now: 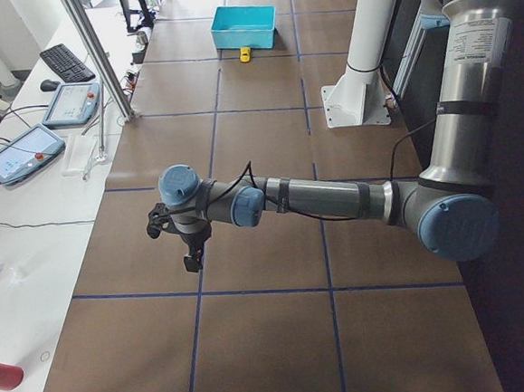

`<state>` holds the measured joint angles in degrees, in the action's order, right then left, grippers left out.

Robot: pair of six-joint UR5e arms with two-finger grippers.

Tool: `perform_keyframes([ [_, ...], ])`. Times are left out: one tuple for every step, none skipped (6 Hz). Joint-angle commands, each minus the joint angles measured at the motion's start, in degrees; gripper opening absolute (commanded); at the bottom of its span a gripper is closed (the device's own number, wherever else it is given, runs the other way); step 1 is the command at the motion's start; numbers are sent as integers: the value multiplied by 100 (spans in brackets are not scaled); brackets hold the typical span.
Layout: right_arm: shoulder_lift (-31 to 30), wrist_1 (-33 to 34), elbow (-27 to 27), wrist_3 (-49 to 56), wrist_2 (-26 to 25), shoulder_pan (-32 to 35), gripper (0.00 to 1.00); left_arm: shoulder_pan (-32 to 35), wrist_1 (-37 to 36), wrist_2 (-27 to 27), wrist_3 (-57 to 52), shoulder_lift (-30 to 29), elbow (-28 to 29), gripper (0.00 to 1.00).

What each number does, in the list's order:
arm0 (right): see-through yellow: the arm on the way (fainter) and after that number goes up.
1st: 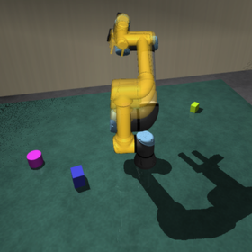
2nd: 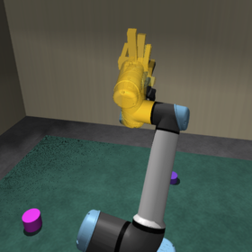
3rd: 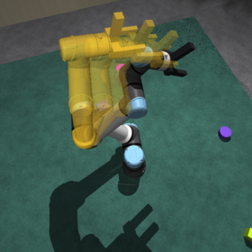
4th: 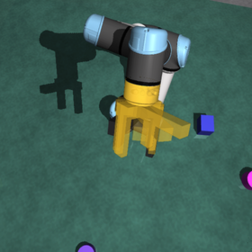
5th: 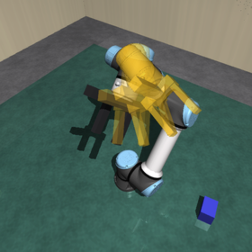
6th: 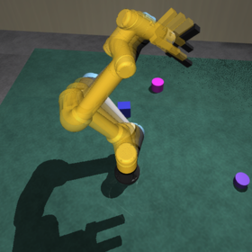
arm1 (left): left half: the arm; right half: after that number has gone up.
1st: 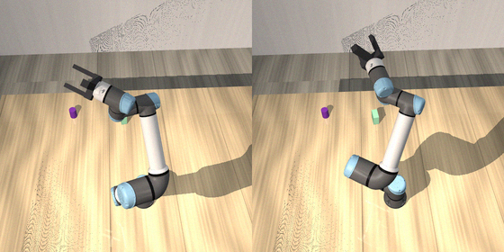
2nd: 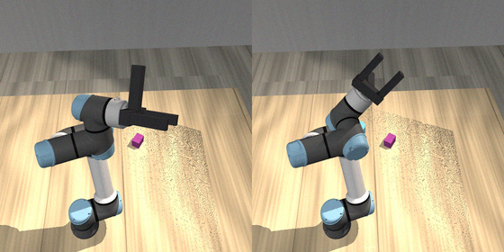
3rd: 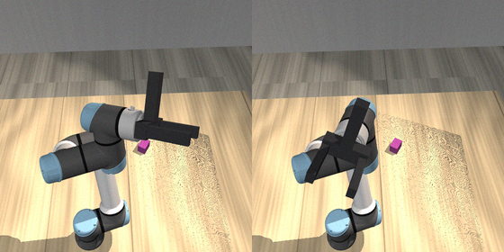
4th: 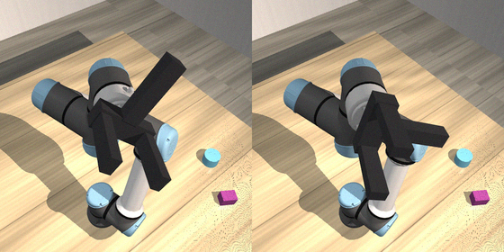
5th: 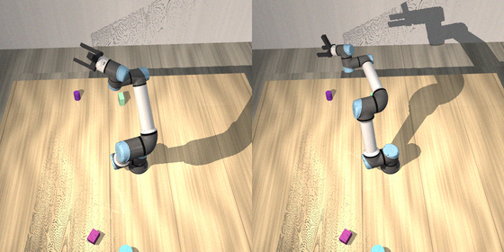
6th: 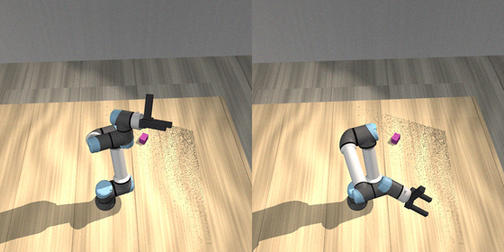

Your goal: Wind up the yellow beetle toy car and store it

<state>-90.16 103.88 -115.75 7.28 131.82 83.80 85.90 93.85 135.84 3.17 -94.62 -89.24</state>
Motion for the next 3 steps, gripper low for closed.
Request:
perform_keyframes([
  [208, -165, -290, 1318, -338, -459, 100, 269, -707, 74, 17, 102, 3, 100],
  [471, -175, -255, 2320, -550, -662, 100, 269, -710, 56, 17, 102, 3, 100],
  [717, -184, -229, 2652, -552, -1055, 100, 269, -701, 21, -1, 76, 12, 100],
])
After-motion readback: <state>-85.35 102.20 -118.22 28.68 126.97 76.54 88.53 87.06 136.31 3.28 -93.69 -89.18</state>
